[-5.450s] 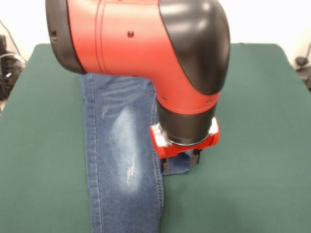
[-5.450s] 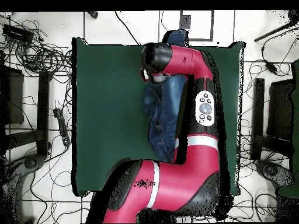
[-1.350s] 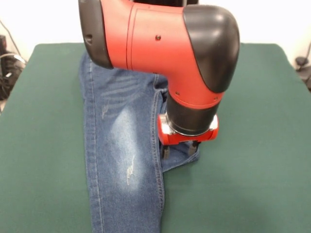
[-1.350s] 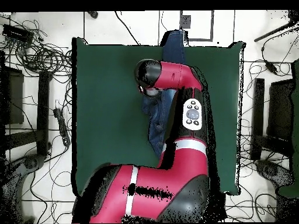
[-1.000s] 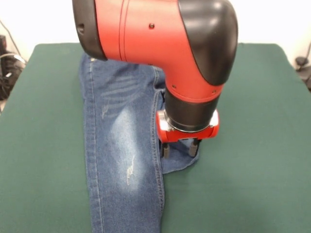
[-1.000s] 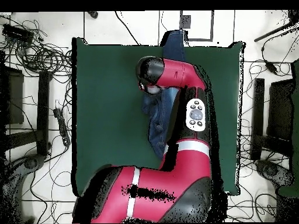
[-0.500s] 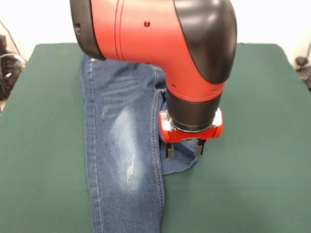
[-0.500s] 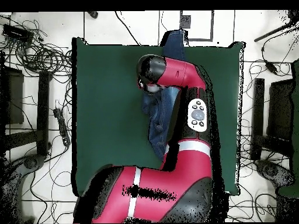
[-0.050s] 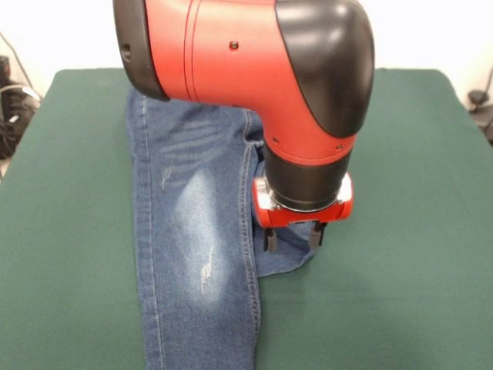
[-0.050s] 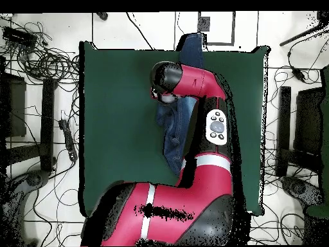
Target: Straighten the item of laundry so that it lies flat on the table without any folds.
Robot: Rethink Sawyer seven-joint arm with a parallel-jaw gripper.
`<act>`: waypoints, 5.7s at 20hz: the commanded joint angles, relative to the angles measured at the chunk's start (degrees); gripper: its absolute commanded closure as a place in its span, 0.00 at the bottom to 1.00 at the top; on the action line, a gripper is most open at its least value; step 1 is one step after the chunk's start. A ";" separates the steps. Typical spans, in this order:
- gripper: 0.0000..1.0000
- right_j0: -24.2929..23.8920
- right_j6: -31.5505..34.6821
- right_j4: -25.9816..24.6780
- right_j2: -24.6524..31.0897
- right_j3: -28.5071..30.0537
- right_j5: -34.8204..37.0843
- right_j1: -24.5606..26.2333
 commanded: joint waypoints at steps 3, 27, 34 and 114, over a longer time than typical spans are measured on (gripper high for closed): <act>0.00 1.46 12.43 3.12 4.69 6.51 3.89 3.31; 1.00 2.52 16.01 6.12 3.19 -3.27 6.08 12.16; 1.00 2.57 15.63 6.22 2.79 2.55 5.13 7.10; 1.00 -8.46 5.24 24.56 27.90 15.50 -11.54 0.36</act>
